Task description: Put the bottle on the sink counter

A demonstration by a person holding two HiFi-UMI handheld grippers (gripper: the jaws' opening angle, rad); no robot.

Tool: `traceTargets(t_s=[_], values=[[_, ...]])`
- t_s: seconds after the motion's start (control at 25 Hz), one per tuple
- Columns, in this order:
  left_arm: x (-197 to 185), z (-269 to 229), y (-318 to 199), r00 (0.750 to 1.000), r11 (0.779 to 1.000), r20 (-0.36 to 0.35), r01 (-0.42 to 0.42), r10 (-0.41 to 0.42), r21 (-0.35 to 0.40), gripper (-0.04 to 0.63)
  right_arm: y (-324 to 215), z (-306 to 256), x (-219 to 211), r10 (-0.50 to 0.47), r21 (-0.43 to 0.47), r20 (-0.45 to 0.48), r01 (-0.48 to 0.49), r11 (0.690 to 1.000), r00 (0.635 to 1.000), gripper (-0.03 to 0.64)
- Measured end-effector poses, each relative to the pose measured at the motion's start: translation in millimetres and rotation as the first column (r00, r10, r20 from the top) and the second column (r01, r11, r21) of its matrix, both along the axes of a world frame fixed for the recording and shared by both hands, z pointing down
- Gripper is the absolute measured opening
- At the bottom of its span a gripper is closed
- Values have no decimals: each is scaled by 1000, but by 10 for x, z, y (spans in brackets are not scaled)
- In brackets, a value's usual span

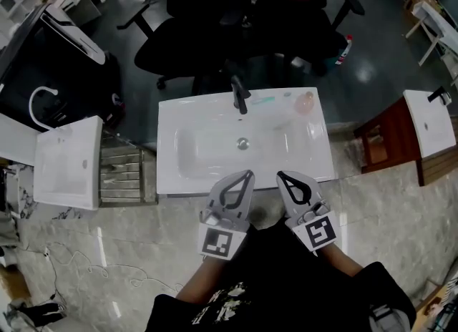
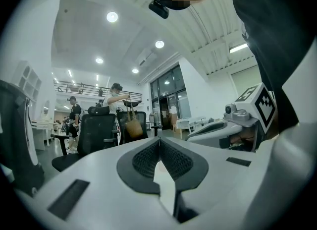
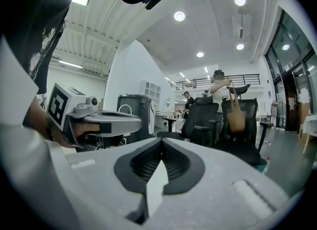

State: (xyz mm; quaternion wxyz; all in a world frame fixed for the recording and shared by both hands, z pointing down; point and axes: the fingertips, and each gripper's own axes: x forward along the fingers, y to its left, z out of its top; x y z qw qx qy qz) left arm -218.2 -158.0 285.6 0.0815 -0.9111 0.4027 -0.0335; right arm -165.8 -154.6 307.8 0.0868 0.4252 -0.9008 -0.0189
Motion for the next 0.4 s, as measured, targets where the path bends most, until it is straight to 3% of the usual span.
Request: traceTargets(t_s=[0.12, 0.24, 0.4], values=[[192, -8, -28, 1000, 1000, -9, 0, 0, -12, 14, -10, -24, 160, -18, 3, -2, 18, 1000, 1000, -6], [369, 35, -54, 993, 992, -99, 52, -64, -117, 14, -24, -52, 339, -41, 2, 0, 41, 999, 999, -6], [655, -13, -63, 988, 988, -120, 79, -95, -134, 14, -49, -125, 594, -66, 5, 5, 66, 998, 998, -6]])
